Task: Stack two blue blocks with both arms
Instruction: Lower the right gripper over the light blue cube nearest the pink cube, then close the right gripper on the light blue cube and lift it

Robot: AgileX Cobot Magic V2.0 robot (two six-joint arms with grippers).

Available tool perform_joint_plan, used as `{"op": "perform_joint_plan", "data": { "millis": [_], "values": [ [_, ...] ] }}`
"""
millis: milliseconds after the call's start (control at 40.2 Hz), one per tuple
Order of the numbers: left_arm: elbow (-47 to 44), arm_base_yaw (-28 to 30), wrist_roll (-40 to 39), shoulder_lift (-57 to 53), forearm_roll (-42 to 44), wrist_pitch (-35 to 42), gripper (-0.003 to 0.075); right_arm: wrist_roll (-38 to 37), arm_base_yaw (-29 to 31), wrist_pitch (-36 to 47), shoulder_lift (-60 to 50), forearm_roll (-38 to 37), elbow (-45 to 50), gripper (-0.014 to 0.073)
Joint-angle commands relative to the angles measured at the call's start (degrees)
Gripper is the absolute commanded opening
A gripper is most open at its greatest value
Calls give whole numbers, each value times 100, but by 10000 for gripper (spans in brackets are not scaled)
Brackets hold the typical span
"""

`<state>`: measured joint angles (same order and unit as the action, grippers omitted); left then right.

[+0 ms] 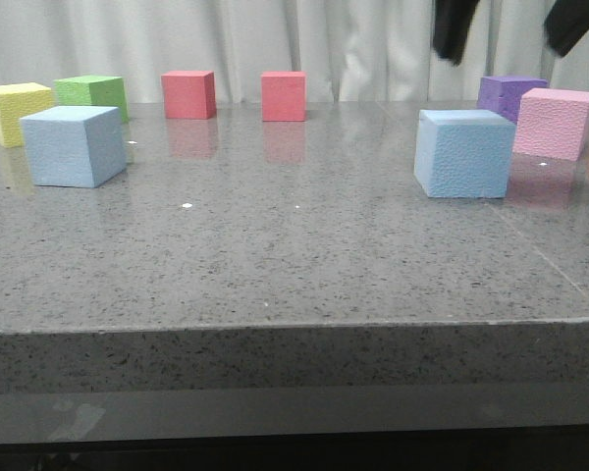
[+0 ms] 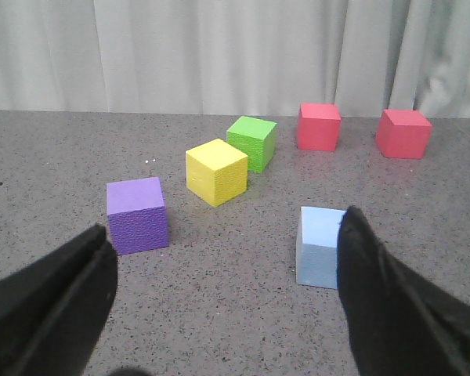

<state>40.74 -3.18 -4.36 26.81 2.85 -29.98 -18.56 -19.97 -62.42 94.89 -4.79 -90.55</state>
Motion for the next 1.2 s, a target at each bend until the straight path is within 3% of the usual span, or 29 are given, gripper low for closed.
{"op": "perform_joint_plan", "data": {
  "millis": [0, 373, 598, 772, 971, 1170],
  "values": [
    [161, 2, -55, 61, -44, 409, 567, -240, 20, 157, 170, -172, -407, 666],
    [161, 2, -55, 61, -44, 409, 567, -269, 27, 351, 1000, -107, -518, 659],
    [161, 2, -55, 61, -44, 409, 567, -269, 16, 202, 905, -42, -518, 461],
    [161, 2, -55, 61, -44, 409, 567, -269, -65, -61, 630, 193, -518, 433],
    [161, 2, -55, 61, -44, 409, 567, -598, -622, -16, 550, 130, -527, 433],
    [161, 2, -55, 61, -44, 409, 567, -1526, -1397, 391, 669, -387, -531, 433]
  ]
}}
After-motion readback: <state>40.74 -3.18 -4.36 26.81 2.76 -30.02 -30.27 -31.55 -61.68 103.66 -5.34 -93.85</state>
